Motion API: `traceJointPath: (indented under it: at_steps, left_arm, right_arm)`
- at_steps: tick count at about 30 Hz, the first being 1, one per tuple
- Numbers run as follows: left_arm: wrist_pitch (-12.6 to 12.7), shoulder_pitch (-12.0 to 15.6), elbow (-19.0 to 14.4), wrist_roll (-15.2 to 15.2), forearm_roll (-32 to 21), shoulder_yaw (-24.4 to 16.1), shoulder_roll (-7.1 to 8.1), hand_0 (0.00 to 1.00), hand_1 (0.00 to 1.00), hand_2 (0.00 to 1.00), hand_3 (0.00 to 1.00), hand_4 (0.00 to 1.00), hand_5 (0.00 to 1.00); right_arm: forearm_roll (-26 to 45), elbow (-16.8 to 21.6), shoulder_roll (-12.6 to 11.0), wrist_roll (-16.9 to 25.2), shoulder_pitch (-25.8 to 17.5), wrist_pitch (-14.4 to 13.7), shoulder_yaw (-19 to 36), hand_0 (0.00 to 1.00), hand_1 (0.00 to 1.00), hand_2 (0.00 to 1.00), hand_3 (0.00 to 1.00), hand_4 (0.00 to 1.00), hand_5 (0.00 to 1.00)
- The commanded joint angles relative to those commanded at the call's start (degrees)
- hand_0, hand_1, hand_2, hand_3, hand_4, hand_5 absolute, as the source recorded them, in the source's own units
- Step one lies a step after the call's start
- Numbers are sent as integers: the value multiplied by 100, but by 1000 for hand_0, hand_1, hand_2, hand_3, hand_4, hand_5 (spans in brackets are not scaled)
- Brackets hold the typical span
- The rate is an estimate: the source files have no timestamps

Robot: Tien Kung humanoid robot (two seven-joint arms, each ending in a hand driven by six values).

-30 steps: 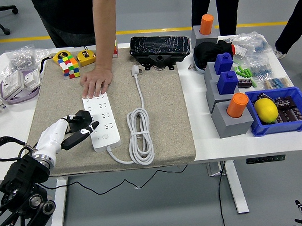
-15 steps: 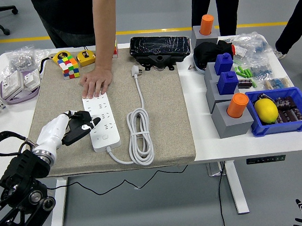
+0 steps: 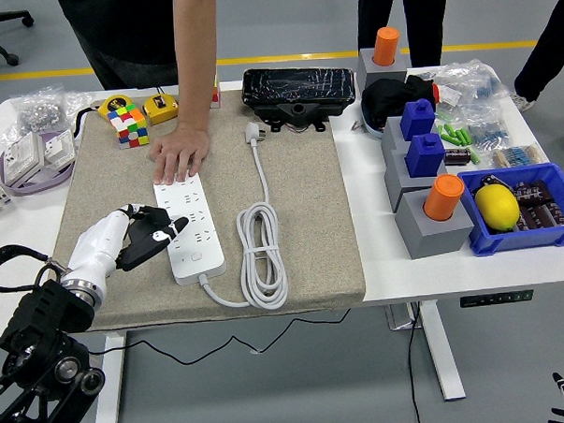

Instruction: Pick up the plug,place it near the board,insert it into the board,press the button

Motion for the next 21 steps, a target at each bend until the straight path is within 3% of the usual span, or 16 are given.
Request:
traceJointPath:
  at_steps: [21]
  left_arm:
    - [-107, 118, 18, 189, 142, -81, -2, 847, 878, 846, 834, 998, 998]
  right_arm:
    - [3, 0, 15, -1, -33, -4, 2, 808, 750, 730, 768, 998, 998]
